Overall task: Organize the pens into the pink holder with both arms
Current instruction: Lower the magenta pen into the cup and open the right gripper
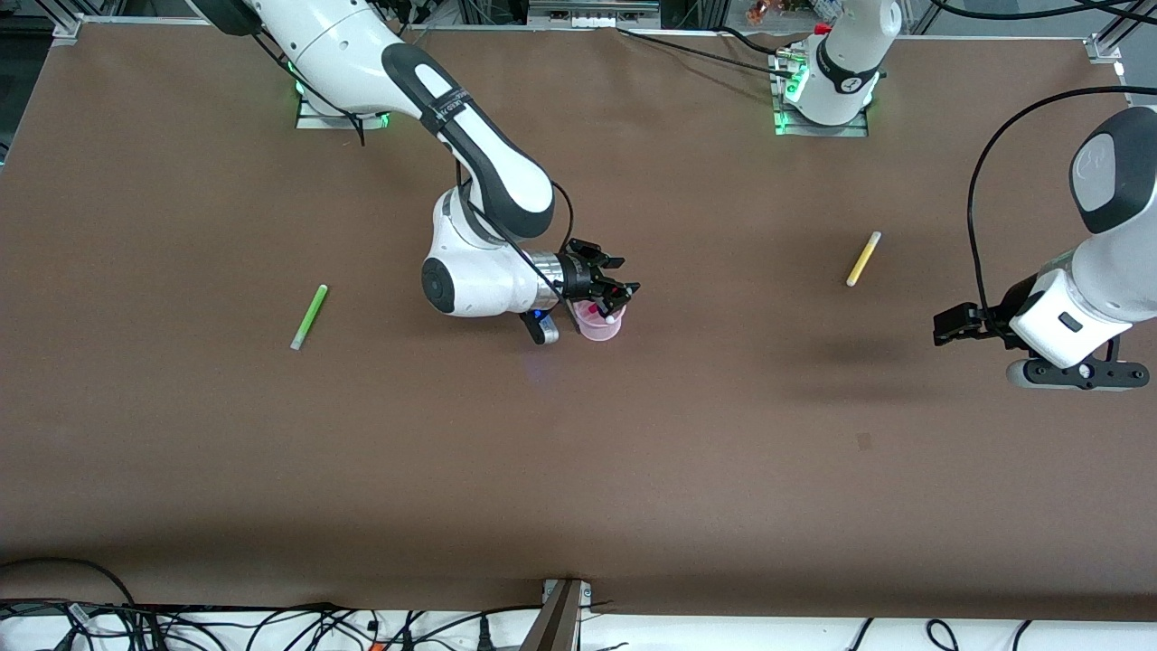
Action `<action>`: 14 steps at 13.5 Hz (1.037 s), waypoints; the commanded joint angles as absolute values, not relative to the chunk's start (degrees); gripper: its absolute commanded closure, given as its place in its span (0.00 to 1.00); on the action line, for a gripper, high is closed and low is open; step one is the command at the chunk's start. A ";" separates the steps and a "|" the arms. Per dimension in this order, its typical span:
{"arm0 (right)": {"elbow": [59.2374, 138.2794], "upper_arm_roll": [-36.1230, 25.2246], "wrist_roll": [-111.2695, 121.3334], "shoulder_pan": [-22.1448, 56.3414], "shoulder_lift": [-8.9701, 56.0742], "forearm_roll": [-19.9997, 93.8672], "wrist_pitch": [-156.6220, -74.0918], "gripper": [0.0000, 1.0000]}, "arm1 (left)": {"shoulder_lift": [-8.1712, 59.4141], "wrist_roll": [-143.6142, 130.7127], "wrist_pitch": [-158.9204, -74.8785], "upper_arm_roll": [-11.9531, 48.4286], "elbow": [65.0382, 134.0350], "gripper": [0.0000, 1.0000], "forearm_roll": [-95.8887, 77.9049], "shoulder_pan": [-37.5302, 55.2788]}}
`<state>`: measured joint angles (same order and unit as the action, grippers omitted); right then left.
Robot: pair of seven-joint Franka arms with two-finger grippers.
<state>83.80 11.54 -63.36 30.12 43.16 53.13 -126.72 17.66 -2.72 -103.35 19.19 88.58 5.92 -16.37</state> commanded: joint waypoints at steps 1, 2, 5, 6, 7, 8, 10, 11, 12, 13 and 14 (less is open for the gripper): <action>82.35 11.43 -63.19 30.50 42.02 47.59 -126.39 0.01 | 16.79 -1.41 -103.97 19.42 89.65 0.00 4.57 -16.96; 82.44 11.51 -63.19 30.41 40.01 41.89 -126.30 0.01 | 16.79 -1.41 -103.97 19.42 89.65 0.00 4.66 -16.96; 83.23 9.25 -63.37 30.32 34.82 33.23 -124.73 0.00 | 16.79 -1.41 -103.97 19.42 89.65 0.00 4.66 -16.96; 82.80 5.75 -62.41 30.32 33.59 32.96 -120.98 0.00 | 16.70 -1.32 -103.97 19.42 89.65 0.00 4.66 -16.96; 82.53 2.49 -62.23 30.15 32.79 33.13 -117.46 0.00 | 16.70 -1.14 -103.89 19.42 89.65 0.00 4.66 -17.05; 82.44 -0.32 -61.36 29.62 31.48 33.13 -115.25 0.00 | 16.70 -1.06 -103.97 19.42 89.65 0.00 4.66 -17.05; 82.44 -1.67 -52.17 28.48 28.32 32.79 -113.30 0.00 | 16.61 -0.88 -103.97 19.42 89.65 0.00 4.83 -17.05; 83.05 -2.89 -49.42 28.48 26.30 31.83 -112.42 0.00 | 16.52 -0.88 -104.06 19.42 89.65 0.00 5.01 -16.96; 83.06 -3.94 -48.09 28.48 24.80 29.55 -110.24 0.00 | 16.52 -0.88 -104.50 19.42 89.65 0.00 5.18 -16.96; 83.14 -4.65 -45.29 28.48 22.70 26.40 -107.78 0.00 | 16.52 -0.88 -104.94 19.42 89.56 0.00 5.19 -16.88; 83.41 -5.62 -41.78 28.48 20.85 24.80 -104.53 0.00 | 16.52 -0.97 -104.94 19.42 89.47 0.00 5.19 -16.88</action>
